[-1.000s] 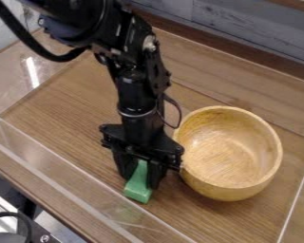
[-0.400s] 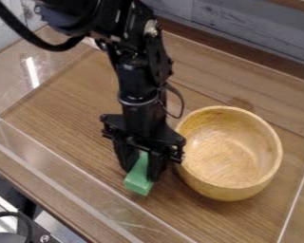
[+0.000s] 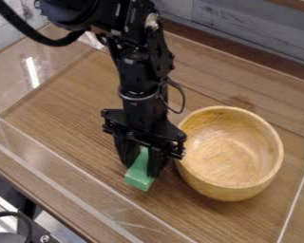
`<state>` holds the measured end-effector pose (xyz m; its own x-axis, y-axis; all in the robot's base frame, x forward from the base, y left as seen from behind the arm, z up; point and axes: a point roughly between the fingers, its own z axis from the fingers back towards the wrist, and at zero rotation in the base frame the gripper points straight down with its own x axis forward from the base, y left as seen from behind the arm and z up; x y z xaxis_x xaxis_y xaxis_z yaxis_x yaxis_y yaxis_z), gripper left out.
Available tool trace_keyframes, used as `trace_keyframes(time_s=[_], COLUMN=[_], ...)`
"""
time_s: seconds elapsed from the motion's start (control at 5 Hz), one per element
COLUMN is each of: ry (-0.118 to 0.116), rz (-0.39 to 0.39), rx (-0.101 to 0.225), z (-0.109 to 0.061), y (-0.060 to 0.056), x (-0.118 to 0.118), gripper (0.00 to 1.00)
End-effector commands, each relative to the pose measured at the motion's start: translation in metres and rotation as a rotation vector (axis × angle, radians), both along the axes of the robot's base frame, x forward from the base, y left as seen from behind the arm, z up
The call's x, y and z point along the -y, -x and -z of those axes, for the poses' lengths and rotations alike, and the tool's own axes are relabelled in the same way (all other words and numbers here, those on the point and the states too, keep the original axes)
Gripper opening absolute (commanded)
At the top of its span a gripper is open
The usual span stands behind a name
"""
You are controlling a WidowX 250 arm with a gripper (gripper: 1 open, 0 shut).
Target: Put the green block in the brown bowl
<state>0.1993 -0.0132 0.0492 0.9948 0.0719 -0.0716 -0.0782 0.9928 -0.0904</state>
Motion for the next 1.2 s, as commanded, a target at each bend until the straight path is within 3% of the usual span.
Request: trace_keyframes(time_s=[0.0,0.6,1.0], ry=[0.000,-0.001,0.001], rz=[0.025,0.060,0.072], rx=[0.074,0.101,0.109], z=[-0.018,-0.029,-0.036], y=[-0.013,-0.022,-0.022], x=[0.001,0.000,0.003], gripper=[0.00,0.00,0.00])
